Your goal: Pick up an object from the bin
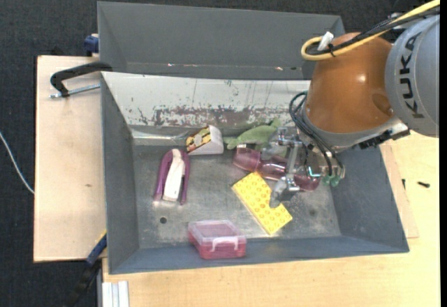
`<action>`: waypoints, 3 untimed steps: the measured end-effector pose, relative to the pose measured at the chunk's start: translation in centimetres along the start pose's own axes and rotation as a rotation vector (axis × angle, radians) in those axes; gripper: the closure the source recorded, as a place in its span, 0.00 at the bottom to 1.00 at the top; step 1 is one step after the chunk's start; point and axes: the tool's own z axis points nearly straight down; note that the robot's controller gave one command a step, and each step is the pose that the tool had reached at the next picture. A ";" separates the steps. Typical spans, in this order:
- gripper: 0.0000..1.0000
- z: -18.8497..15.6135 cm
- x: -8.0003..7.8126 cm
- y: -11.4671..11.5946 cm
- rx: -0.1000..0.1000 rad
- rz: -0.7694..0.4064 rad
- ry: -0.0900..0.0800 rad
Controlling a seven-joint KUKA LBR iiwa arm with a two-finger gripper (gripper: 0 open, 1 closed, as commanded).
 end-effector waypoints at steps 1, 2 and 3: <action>0.00 -0.4 -0.2 0.0 0.000 0.001 -0.008; 0.00 6.5 -4.5 -4.0 0.000 -0.030 -0.015; 0.00 9.4 -5.2 -5.3 -0.001 0.101 -0.006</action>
Offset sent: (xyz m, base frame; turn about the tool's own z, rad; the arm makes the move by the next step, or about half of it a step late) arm 0.0739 -0.0726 -0.1261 -0.0527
